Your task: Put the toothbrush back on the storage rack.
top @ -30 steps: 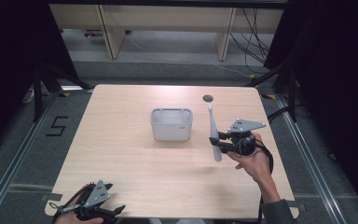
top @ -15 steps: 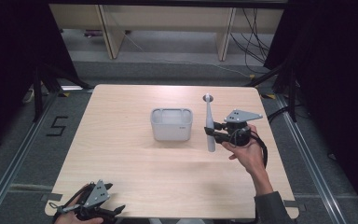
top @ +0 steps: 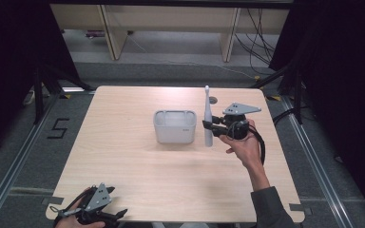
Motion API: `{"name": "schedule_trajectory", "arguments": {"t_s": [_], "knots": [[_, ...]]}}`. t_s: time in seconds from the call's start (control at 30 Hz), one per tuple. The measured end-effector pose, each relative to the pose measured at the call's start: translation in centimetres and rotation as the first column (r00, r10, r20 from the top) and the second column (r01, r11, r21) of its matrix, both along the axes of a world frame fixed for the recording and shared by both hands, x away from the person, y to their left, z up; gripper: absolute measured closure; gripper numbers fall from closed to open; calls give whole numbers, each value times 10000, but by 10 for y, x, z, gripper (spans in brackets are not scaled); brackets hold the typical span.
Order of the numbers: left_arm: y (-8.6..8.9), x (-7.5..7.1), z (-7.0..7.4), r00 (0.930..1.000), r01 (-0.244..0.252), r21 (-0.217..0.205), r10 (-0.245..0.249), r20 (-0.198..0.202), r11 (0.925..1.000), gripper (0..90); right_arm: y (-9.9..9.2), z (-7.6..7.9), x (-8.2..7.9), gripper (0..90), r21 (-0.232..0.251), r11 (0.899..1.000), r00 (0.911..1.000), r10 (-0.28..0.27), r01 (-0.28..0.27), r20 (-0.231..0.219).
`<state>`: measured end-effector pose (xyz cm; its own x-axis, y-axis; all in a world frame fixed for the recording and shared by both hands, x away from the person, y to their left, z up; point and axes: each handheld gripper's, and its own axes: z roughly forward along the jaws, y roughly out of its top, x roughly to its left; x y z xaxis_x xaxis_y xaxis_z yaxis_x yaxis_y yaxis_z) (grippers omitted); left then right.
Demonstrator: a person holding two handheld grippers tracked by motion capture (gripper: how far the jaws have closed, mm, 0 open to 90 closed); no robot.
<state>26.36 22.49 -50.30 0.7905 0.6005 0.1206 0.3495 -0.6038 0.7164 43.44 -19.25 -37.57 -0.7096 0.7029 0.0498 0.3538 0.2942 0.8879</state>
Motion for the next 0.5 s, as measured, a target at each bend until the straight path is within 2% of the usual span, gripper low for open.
{"name": "schedule_trajectory", "arguments": {"t_s": [0.03, 0.1, 0.13, 0.2, 0.27, 0.33, 0.37, 0.4, 0.5], "knots": [[0, -1, 0, 10000, -40, -49, 40, -60, 10000, 157, 1, 0, 1, 667, 3, 10000, 9999, -1, 1, 120], [0, -1, 0, 10000, 49, 34, -49, -27, 10000, 157, 3, 2, 3, 667, -21, 9999, 9999, 148, -148, 79], [0, -1, 0, 9999, -45, 48, 46, -94, 10000, 157, 4, 3, 5, 667, -81, 9999, 9995, 143, -141, 269], [0, 0, 0, 10000, -20, -31, 20, -24, 10000, 157, 7, 4, 6, 667, 74, 9999, 9999, 134, -135, 66], [0, 0, 0, 10000, 53, 3, -53, 2, 10000, 157, 7, 5, 7, 667, -16, 9999, 9997, 154, -154, 214], [0, -1, -1, 10000, -44, -31, 44, -82, 10000, 157, 12, 7, 10, 667, 177, 9997, 9999, 138, -139, 30], [0, 0, 0, 10000, 9, 2, -9, 9, 10000, 157, 11, 8, 12, 667, -49, 9999, 9994, 156, -154, 316], [0, 0, 0, 10000, -17, -53, 17, -8, 10000, 157, 13, 8, 10, 667, 198, 9998, 10000, 60, -61, 38], [0, -1, 0, 10000, 58, 25, -57, -23, 10000, 157, 16, 12, 13, 667, 214, 9997, 9999, 121, -122, 54]]}}
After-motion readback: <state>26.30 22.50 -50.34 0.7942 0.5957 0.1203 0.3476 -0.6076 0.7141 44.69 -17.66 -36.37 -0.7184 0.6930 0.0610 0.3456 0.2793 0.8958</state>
